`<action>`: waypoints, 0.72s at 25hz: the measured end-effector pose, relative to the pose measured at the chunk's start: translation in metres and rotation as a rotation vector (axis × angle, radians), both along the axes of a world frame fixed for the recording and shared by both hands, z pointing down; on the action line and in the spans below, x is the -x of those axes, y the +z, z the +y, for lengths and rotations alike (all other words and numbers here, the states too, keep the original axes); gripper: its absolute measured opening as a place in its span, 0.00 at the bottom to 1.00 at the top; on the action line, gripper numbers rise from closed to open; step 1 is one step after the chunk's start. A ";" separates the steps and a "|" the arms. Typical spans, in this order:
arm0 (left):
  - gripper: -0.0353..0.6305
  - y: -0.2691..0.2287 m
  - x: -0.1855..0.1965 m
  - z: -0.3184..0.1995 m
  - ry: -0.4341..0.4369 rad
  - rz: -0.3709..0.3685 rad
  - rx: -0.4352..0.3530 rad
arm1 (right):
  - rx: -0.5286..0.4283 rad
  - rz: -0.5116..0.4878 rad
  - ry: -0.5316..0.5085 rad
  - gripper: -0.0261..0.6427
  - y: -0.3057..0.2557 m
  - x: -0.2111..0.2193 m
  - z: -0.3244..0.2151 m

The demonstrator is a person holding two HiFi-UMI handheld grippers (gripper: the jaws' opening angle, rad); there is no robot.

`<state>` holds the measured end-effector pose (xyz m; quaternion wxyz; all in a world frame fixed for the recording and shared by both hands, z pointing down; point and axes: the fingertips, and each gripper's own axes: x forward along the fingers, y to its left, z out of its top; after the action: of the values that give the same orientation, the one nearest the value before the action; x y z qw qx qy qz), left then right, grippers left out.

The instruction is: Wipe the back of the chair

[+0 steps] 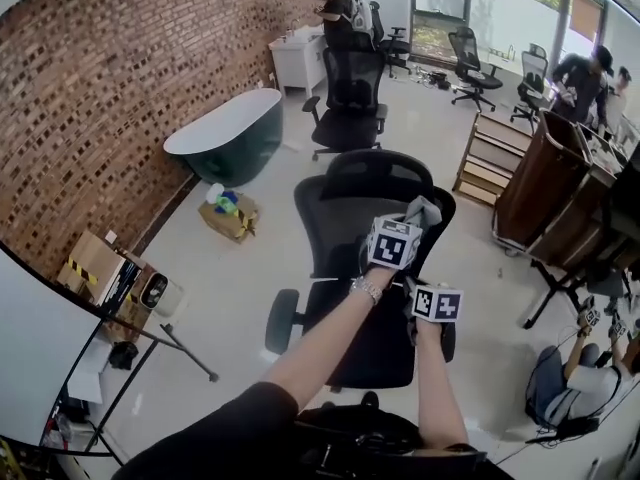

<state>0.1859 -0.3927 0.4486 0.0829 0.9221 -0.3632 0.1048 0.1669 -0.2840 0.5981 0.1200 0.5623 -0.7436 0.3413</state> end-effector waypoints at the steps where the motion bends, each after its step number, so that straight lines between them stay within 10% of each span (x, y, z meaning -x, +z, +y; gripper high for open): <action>1: 0.10 0.000 -0.008 -0.011 0.009 -0.002 0.000 | 0.006 0.006 0.012 0.05 0.002 -0.007 -0.001; 9: 0.10 -0.016 -0.027 -0.066 0.036 0.008 -0.042 | 0.010 0.009 0.022 0.05 0.004 -0.030 -0.003; 18: 0.10 -0.003 0.165 -0.126 -0.361 -0.004 -0.008 | -0.009 0.013 0.026 0.05 -0.004 -0.041 -0.022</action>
<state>0.0209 -0.5182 0.4458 0.0962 0.8420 -0.5235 0.0885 0.2077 -0.3058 0.5939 0.1177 0.5747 -0.7370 0.3357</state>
